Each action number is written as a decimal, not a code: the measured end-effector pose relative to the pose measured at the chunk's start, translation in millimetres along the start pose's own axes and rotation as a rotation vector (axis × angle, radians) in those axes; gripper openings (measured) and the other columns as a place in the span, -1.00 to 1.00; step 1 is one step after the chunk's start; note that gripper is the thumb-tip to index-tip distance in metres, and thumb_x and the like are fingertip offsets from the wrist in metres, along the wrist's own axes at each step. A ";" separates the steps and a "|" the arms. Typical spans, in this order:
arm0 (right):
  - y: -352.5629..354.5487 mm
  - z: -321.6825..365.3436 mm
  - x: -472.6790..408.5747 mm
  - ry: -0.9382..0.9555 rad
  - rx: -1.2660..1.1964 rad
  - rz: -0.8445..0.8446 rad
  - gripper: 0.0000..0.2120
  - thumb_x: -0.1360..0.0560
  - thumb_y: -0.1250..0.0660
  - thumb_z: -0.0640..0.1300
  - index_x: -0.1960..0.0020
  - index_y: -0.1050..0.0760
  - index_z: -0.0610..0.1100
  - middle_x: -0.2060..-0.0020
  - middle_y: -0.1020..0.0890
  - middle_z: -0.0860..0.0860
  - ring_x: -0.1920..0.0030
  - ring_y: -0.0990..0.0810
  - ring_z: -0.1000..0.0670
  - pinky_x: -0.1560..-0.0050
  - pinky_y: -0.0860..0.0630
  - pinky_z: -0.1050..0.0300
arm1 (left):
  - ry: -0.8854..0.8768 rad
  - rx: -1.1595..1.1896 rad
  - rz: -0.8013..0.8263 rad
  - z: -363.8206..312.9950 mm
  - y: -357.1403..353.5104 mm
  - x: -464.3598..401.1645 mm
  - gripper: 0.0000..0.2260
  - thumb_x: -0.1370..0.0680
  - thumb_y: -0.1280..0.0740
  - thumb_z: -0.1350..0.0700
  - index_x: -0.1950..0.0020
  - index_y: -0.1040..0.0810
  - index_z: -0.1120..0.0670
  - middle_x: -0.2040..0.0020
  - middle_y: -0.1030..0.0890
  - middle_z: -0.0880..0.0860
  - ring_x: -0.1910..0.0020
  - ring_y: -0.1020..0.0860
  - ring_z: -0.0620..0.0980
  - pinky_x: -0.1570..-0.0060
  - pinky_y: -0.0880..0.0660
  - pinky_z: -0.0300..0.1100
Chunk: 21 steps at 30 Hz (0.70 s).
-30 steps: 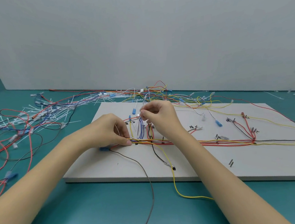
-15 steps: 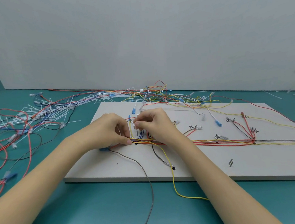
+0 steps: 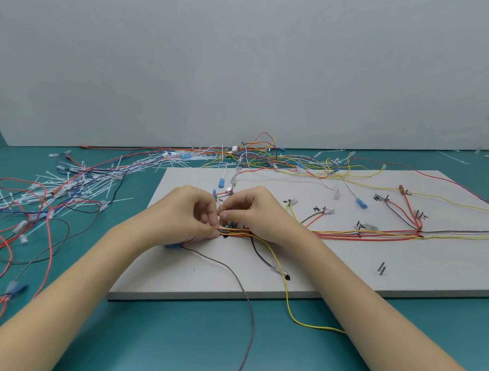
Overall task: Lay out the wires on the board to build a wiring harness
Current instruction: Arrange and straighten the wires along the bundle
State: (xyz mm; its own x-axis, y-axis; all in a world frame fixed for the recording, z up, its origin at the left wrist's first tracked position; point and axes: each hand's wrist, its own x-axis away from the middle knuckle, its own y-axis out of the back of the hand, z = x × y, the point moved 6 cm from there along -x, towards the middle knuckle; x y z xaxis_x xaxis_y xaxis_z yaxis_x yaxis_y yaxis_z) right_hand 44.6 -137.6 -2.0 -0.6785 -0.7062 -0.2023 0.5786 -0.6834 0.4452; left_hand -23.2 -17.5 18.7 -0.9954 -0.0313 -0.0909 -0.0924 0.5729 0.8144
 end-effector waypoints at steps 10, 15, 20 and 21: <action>-0.4 -6.8 -1.7 -0.019 -0.045 -0.090 -0.94 -0.49 -0.39 -0.24 0.13 -0.63 -0.21 0.30 -0.70 -0.15 0.28 -0.63 -0.02 0.07 -0.57 -0.03 | 0.021 -0.158 0.023 -16.7 -4.2 8.8 -0.92 -0.35 -0.48 0.15 0.29 -0.71 -0.03 0.40 -0.64 -0.15 0.38 -0.57 -0.26 0.34 -0.46 -0.40; -0.2 -5.6 -0.7 0.008 -0.059 -0.130 -0.92 -0.51 -0.37 -0.25 0.02 -0.62 -0.18 0.40 -0.67 -0.05 0.41 -0.57 0.12 0.24 -0.46 0.32 | 0.057 -0.196 0.070 -22.5 -5.0 13.5 -0.85 -0.28 -0.59 -0.04 0.25 -0.70 -0.03 0.37 -0.64 -0.14 0.35 -0.57 -0.28 0.30 -0.52 -0.37; -0.8 -6.1 -1.3 0.015 -0.044 -0.134 -0.90 -0.51 -0.35 -0.28 0.01 -0.62 -0.20 0.44 -0.64 0.00 0.46 -0.54 0.18 0.29 -0.43 0.39 | 0.094 -0.286 0.100 -25.6 -6.3 15.6 -0.84 -0.35 -0.56 0.10 0.09 -0.71 0.02 0.26 -0.67 -0.11 0.25 -0.62 -0.18 0.17 -0.56 -0.31; -0.7 -6.4 -1.5 0.014 -0.043 -0.136 -0.90 -0.51 -0.35 -0.29 0.01 -0.62 -0.20 0.44 -0.65 0.00 0.45 -0.54 0.17 0.29 -0.42 0.39 | 0.089 -0.313 0.092 -28.3 -7.0 15.7 -0.86 -0.37 -0.54 0.13 0.09 -0.72 0.03 0.26 -0.65 -0.11 0.23 -0.62 -0.14 0.13 -0.57 -0.26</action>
State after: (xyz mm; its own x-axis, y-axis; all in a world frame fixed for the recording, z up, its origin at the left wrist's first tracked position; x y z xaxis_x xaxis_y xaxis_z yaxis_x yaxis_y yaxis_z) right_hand 48.2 -137.2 -7.6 -0.7456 -0.6090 -0.2705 0.5007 -0.7799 0.3756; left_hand -39.0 -45.2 27.8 -0.9970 -0.0709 0.0301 0.0077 0.2976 0.9547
